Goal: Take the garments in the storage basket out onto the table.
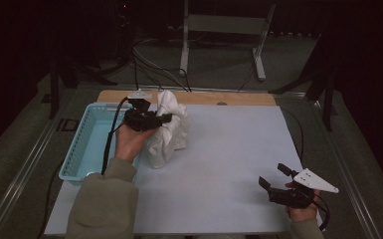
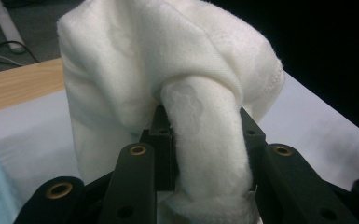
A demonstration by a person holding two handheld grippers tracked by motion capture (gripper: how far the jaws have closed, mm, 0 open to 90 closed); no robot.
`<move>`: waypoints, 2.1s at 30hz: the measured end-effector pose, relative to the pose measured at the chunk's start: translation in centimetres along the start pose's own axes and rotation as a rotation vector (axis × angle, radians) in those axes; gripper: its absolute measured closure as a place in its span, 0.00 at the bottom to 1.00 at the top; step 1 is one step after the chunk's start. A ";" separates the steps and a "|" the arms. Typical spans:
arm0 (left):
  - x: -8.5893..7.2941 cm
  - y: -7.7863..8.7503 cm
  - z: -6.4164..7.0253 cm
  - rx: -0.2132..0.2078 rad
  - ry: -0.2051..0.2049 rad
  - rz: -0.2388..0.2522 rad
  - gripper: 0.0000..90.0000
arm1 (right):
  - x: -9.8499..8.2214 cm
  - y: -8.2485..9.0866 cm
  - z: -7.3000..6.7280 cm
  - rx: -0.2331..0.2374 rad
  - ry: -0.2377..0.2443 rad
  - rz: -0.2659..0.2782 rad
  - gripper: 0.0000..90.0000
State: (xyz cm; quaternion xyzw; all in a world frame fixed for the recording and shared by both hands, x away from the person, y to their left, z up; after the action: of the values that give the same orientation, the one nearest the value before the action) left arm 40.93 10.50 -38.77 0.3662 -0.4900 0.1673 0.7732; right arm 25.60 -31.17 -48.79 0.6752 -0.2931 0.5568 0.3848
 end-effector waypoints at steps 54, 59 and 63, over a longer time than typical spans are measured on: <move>-2.7 -5.2 3.2 -0.034 -0.026 -0.051 0.73 | 0.0 -0.1 0.0 0.008 -0.001 -0.005 0.12; -3.0 -5.5 3.0 -0.031 -0.019 -0.055 0.73 | 0.0 -0.1 0.0 0.008 -0.002 -0.004 0.12; -3.4 -5.9 2.9 -0.026 -0.014 -0.061 0.72 | 0.0 -0.1 0.0 0.009 -0.002 -0.004 0.12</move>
State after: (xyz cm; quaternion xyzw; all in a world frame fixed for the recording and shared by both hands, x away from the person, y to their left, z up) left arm 41.19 4.73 -43.38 0.3721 -0.4861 0.1345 0.7792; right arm 25.66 -31.08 -48.82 0.6779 -0.2898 0.5568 0.3827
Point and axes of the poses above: each handheld gripper's, and its own axes: y roughly backward along the jaws, x roughly out of its top, z roughly to its right, the point moved 3 cm from there along -y, roughly forward along the jaws, and after that the axes turned 10 degrees about z, right-handed, at the moved point
